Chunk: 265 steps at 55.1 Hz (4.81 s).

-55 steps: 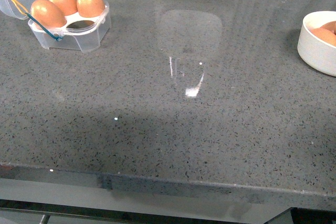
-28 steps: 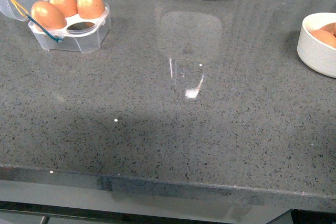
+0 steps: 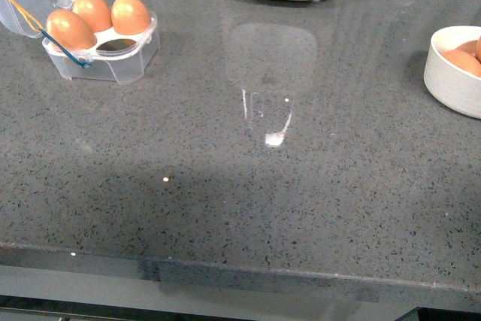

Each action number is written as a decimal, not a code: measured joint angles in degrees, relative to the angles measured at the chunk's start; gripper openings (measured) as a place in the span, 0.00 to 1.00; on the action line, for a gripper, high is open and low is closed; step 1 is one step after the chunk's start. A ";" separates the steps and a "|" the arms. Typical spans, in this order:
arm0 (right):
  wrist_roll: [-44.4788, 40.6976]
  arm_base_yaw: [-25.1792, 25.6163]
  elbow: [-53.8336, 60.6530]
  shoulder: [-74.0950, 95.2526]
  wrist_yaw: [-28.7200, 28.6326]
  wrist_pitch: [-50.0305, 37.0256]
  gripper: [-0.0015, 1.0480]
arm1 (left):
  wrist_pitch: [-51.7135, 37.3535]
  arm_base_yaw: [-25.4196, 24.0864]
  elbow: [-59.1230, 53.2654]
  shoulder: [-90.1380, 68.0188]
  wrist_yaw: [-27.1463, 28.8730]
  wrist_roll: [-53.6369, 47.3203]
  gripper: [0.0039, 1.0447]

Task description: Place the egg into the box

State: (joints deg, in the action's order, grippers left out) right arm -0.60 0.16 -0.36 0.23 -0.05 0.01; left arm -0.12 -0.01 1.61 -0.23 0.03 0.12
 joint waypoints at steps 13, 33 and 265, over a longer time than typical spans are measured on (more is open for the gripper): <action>0.02 0.00 0.00 0.00 0.00 0.00 0.93 | 0.00 0.00 0.00 0.00 0.00 0.00 0.94; 9.14 7.41 -7.10 24.28 -5.35 -19.37 0.93 | 0.00 0.00 0.00 0.02 0.00 0.00 0.94; -19.69 -21.29 -76.02 105.61 -43.04 0.98 0.39 | 0.00 0.02 0.00 0.02 0.00 0.00 0.94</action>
State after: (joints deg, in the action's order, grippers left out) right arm -20.29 -21.12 -76.38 105.84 -43.09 0.99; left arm -0.12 0.01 1.61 -0.21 0.03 0.12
